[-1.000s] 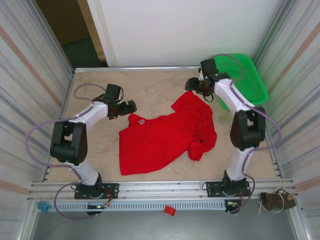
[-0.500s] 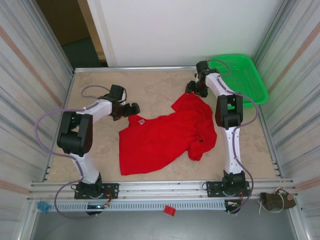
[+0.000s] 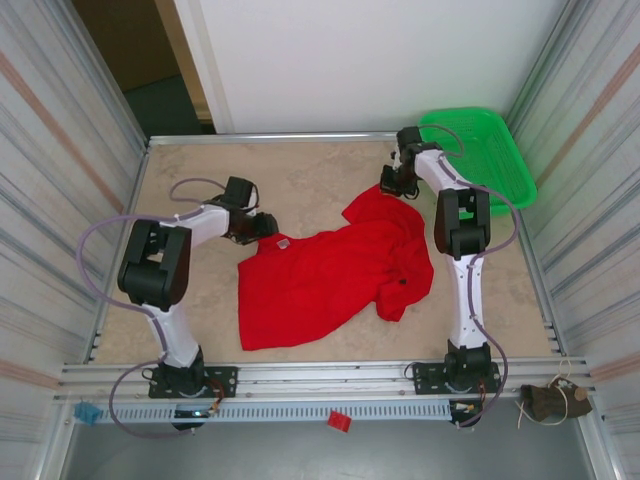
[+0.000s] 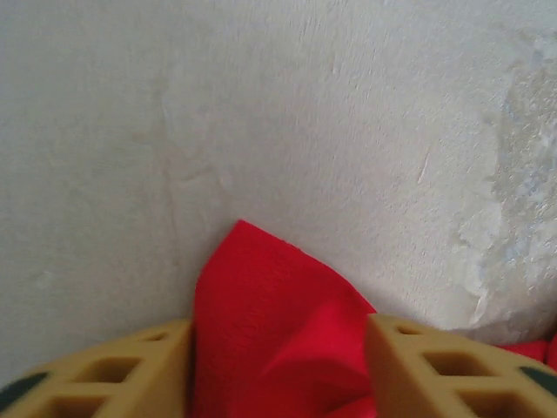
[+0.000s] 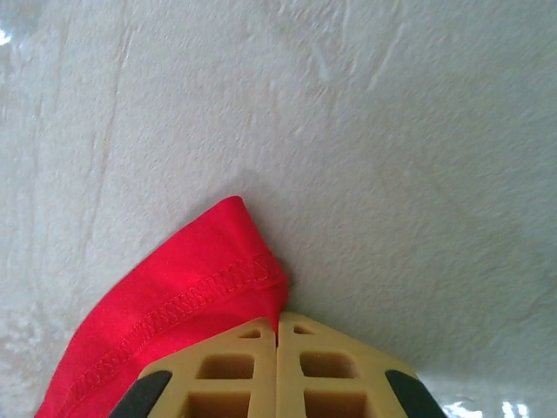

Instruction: Fold the inside-out t-shirt

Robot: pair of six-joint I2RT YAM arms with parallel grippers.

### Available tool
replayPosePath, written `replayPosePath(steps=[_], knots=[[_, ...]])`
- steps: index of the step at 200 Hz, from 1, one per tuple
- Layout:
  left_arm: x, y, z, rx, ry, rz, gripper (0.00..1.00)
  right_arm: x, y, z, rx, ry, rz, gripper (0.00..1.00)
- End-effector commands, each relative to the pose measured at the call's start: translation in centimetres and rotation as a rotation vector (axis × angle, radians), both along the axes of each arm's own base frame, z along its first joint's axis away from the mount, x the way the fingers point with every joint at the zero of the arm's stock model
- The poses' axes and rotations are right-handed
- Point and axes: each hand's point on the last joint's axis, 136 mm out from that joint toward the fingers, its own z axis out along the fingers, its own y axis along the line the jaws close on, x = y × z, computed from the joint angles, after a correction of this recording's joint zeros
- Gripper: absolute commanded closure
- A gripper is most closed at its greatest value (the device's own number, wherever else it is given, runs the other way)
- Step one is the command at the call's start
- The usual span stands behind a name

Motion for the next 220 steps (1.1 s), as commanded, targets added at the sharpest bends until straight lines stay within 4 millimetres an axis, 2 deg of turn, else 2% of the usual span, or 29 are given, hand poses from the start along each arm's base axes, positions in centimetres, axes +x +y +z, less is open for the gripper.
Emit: replayPosePath(steps=[1, 7, 21, 26, 38, 39, 61, 72, 87, 100, 113, 122, 136, 156, 160, 176, 220], knots=[[-0.1, -1.4, 0.3, -0.051, 0.006, -0.045, 0.90, -1.0, 1.3, 3.0, 0.074, -0.009, 0.024, 1.00], [0.5, -1.0, 1.2, -0.045, -0.012, -0.046, 1.00, -0.7, 1.2, 4.5, 0.086, -0.037, 0.020, 1.00], [2.5, 0.2, 4.5, -0.035, -0.083, -0.027, 1.00, 0.0, 0.5, 8.9, 0.123, -0.126, -0.001, 1.00], [3.2, 0.8, 6.1, -0.034, -0.119, -0.018, 1.00, 0.2, 0.1, 11.3, 0.145, -0.172, -0.013, 1.00], [5.1, 2.1, 11.1, -0.037, -0.227, 0.009, 1.00, 0.6, -0.7, 15.9, 0.186, -0.270, -0.039, 1.00], [5.2, 2.2, 11.5, -0.039, -0.237, 0.012, 1.00, 0.5, -0.8, 17.0, 0.194, -0.293, -0.043, 1.00], [6.8, 4.2, 22.1, -0.063, -0.467, 0.054, 1.00, -0.3, -2.5, 27.3, 0.283, -0.519, -0.090, 1.00], [6.7, 5.1, 27.2, -0.065, -0.582, 0.071, 1.00, -1.4, -3.2, 32.1, 0.319, -0.625, -0.109, 1.00], [5.6, 6.2, 33.5, -0.072, -0.728, 0.102, 1.00, -3.9, -4.2, 38.6, 0.348, -0.776, -0.124, 1.00], [4.2, 7.4, 38.1, -0.077, -0.845, 0.141, 1.00, -6.4, -5.0, 43.5, 0.356, -0.903, -0.138, 1.00], [2.6, 8.6, 41.6, -0.075, -0.950, 0.182, 1.00, -9.1, -5.8, 47.6, 0.357, -1.019, -0.154, 1.00], [1.4, 9.2, 43.5, -0.072, -1.013, 0.200, 1.00, -10.8, -6.4, 49.8, 0.347, -1.088, -0.171, 1.00], [0.1, 10.1, 45.3, -0.066, -1.065, 0.224, 1.00, -12.8, -6.8, 51.8, 0.342, -1.149, -0.177, 1.00], [-1.1, 10.7, 46.0, -0.062, -1.084, 0.236, 1.00, -14.9, -6.7, 53.2, 0.348, -1.186, -0.162, 1.00], [-1.3, 10.8, 46.1, -0.065, -1.084, 0.236, 1.00, -14.9, -6.7, 52.2, 0.347, -1.164, -0.162, 1.00], [-2.3, 10.7, 46.5, -0.087, -1.093, 0.232, 1.00, -17.1, -6.6, 53.1, 0.361, -1.201, -0.151, 1.00], [-7.9, 11.2, 51.2, -0.171, -1.219, 0.286, 1.00, -25.8, -7.3, 59.6, 0.331, -1.425, -0.143, 1.00]])
